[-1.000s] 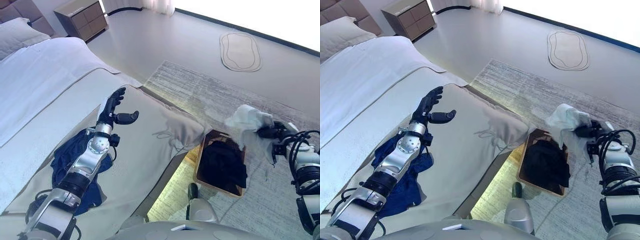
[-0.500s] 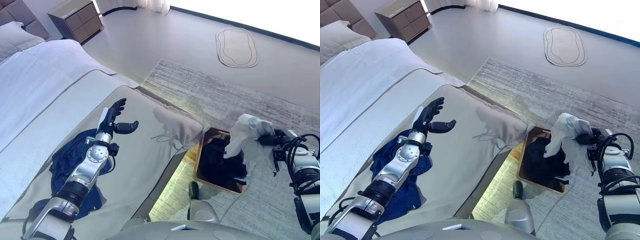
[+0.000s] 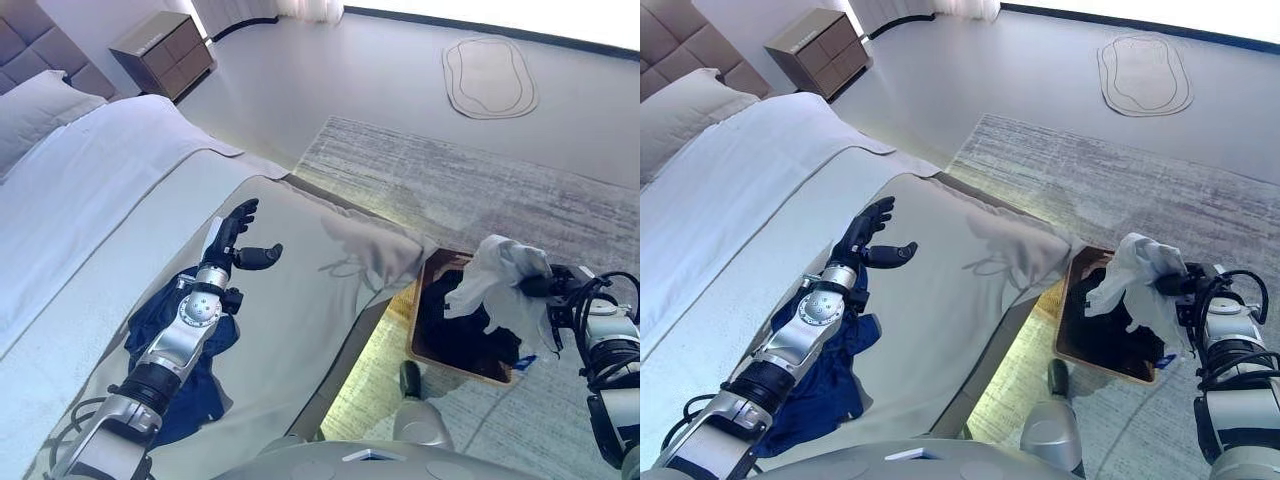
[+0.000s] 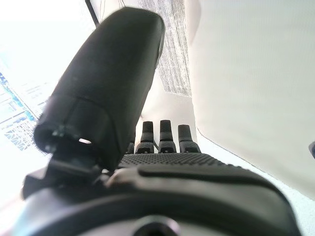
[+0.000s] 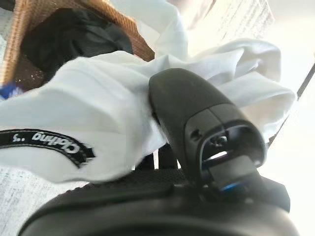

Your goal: Pick up the clothes from the bed and place them into the basket

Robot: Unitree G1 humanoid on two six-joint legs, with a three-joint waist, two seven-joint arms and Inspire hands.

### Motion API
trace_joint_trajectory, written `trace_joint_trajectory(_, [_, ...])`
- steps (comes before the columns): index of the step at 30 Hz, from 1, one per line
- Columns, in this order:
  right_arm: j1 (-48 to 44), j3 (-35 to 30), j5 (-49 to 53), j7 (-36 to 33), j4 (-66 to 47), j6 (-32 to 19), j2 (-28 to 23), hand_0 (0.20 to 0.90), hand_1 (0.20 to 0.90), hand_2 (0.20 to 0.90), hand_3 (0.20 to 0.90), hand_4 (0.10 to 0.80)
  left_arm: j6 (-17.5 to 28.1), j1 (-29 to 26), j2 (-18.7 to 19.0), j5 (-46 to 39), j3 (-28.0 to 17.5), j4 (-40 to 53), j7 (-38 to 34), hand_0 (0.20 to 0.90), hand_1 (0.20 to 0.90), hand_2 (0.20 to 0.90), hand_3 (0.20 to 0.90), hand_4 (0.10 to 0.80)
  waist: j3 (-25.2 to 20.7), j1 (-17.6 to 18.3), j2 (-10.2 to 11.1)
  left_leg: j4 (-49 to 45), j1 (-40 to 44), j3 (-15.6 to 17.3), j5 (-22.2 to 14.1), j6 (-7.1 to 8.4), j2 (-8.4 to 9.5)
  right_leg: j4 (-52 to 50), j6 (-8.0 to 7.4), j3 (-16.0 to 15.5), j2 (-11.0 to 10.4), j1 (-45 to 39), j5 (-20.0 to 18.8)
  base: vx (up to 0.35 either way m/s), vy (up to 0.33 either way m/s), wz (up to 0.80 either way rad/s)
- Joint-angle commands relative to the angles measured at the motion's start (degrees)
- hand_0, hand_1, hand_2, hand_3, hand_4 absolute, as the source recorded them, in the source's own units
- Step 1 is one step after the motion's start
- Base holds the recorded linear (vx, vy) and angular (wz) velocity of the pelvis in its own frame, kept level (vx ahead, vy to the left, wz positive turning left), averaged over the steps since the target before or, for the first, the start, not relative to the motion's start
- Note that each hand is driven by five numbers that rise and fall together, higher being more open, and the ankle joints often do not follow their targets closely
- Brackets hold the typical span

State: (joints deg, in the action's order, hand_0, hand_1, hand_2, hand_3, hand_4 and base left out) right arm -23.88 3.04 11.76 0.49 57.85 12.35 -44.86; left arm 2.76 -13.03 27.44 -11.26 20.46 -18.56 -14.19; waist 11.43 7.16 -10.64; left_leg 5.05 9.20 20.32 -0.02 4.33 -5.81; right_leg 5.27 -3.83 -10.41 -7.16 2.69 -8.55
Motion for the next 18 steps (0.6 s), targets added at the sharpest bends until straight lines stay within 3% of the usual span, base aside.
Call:
trace_joint_trajectory(1, [-6.4, 1.98, -1.29, -1.27, 0.35, -5.61, -2.26, 0.9, 0.9, 0.9, 0.9, 0.8, 6.1, -4.56, 2.77, -0.07, -0.61, 3.05, -1.8, 0.9, 0.9, 0.9, 0.9, 0.8, -0.84, 0.67, 3.65, -3.99, -3.27, -0.54, -4.14, -0.68, 1.21, -0.55, -1.84, 3.53, 0.84, -1.49, 5.43, 0.0, 0.0, 0.0])
trace_joint_trajectory(18, [-3.79, 2.11, -3.4, -0.04, 1.17, -4.86, -0.22, 0.9, 0.9, 0.9, 0.9, 0.8, 5.65, -3.61, 1.06, -0.08, -0.73, 2.52, -3.46, 0.9, 0.9, 0.9, 0.9, 0.8, -2.85, -1.42, 6.44, -3.46, -2.29, -1.72, -3.67, -0.88, 0.93, -0.27, -1.6, 1.67, 1.07, -3.69, 5.4, -0.002, 0.012, 0.04])
